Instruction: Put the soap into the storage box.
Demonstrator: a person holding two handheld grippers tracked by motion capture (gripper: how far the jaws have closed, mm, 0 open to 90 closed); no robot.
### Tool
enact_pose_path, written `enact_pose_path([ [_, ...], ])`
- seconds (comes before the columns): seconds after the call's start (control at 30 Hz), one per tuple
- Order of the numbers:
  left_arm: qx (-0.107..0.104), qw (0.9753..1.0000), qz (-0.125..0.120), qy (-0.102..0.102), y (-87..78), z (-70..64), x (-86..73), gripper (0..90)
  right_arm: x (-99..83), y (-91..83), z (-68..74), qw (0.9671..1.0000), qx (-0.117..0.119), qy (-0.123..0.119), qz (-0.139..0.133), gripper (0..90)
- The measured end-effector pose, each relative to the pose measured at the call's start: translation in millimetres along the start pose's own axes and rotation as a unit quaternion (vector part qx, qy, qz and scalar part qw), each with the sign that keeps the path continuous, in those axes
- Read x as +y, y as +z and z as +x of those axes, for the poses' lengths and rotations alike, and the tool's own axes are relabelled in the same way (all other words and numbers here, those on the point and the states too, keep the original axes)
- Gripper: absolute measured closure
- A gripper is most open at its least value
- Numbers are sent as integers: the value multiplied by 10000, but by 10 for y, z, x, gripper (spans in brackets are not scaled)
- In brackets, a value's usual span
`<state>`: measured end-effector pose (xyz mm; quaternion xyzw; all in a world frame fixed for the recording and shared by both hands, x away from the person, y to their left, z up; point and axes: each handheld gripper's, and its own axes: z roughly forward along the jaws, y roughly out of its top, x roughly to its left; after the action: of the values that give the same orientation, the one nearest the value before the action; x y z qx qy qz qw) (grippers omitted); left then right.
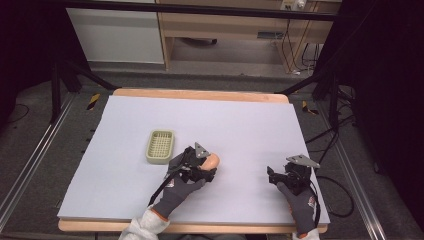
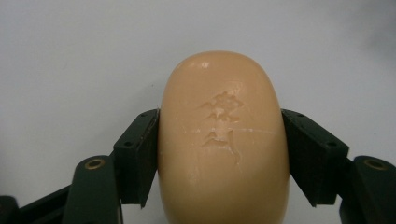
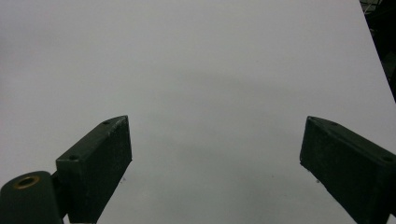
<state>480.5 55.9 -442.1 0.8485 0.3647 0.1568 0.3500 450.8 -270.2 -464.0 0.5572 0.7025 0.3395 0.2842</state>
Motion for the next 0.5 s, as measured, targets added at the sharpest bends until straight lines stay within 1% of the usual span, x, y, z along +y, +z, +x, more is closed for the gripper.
enact_pose_path([
  [0.1, 49, 10000, -60, -28, -57, 36, 5, 319, 3, -5, 4, 10000, 5, 8, -11, 94],
  [0.13, 33, 9999, -84, -74, -76, 45, 0, 319, 3, -5, 5, 10000, -2, 2, -12, 94],
  [0.2, 48, 9999, -93, -74, -114, 66, -11, 319, 0, -4, 6, 10000, 3, 4, 0, 94],
  [0.27, 85, 9999, -116, -69, -171, 93, -26, 319, -1, -5, 10, 10000, -6, 9, -6, 94],
  [0.37, 77, 9998, -170, -121, -256, 141, -49, 319, -2, -5, 9, 10000, -15, -4, -2, 94],
  [0.5, 138, 9995, -223, -166, -351, 208, -75, 320, -2, -6, 4, 10000, -19, 9, 3, 94],
])
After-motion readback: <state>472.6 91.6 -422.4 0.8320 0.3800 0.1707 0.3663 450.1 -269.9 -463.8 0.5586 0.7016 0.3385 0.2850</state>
